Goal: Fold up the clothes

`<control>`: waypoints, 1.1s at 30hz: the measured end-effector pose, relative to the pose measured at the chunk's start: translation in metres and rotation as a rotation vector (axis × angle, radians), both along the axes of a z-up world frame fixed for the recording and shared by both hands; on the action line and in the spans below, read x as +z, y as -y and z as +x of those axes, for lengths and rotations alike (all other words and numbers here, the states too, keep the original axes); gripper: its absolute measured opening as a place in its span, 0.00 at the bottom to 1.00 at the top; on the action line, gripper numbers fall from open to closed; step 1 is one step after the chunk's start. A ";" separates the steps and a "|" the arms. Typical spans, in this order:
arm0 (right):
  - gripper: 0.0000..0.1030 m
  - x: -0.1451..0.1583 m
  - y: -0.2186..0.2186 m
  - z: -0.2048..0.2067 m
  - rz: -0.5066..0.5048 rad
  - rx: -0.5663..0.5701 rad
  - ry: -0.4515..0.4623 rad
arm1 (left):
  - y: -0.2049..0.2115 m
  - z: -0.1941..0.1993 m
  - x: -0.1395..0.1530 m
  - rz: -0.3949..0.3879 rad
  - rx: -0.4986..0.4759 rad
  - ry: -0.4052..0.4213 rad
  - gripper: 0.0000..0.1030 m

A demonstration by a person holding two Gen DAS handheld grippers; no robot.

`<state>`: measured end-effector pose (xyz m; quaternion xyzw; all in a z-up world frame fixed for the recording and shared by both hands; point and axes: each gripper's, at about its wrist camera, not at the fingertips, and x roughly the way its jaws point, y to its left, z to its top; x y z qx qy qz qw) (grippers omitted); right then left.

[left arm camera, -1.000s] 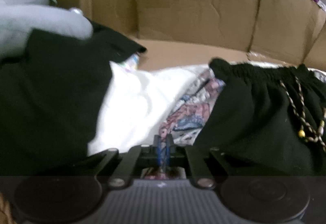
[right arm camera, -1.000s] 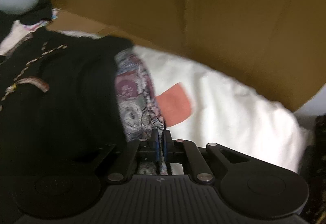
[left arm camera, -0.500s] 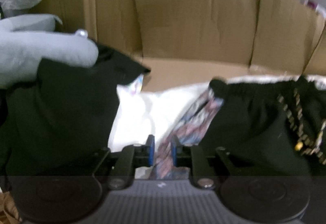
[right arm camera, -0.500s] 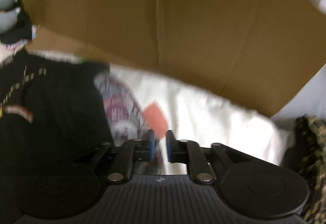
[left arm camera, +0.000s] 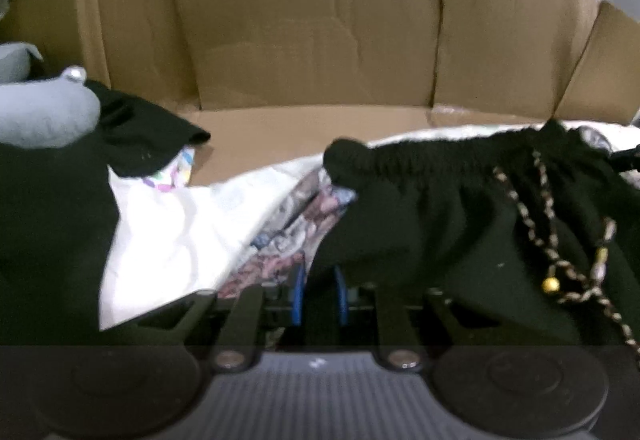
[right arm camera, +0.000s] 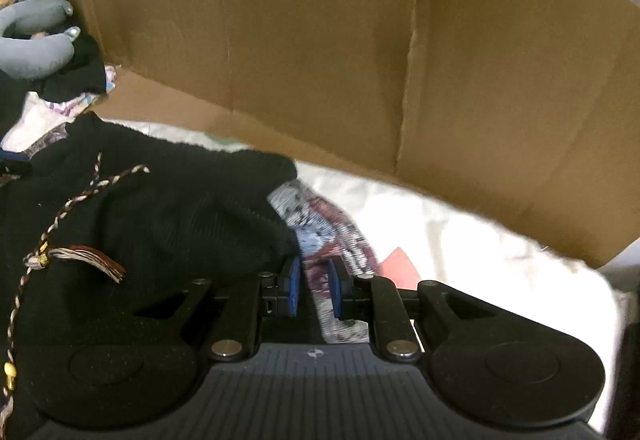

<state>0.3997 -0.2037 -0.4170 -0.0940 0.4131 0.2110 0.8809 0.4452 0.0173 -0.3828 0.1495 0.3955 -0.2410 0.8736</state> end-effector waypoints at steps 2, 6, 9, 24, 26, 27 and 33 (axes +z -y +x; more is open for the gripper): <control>0.19 -0.011 -0.007 0.008 -0.011 -0.008 -0.015 | 0.000 0.006 -0.005 0.017 0.044 -0.001 0.19; 0.19 -0.020 -0.015 0.016 -0.030 0.002 0.013 | 0.002 0.011 -0.006 0.041 0.102 0.004 0.19; 0.19 -0.011 -0.013 0.028 -0.018 -0.015 -0.026 | 0.001 0.007 0.001 0.031 0.104 -0.003 0.19; 0.28 0.064 0.112 -0.051 0.075 -0.168 0.015 | -0.058 -0.048 0.049 -0.027 0.152 -0.051 0.53; 0.28 0.063 0.127 -0.068 0.076 -0.212 0.006 | -0.065 -0.057 0.052 -0.018 0.163 -0.054 0.53; 0.28 0.061 0.132 -0.077 0.068 -0.226 0.003 | -0.069 -0.062 0.054 -0.012 0.166 -0.057 0.54; 0.28 0.055 0.150 -0.117 0.001 -0.261 -0.008 | -0.098 -0.089 0.063 0.013 0.213 -0.069 0.59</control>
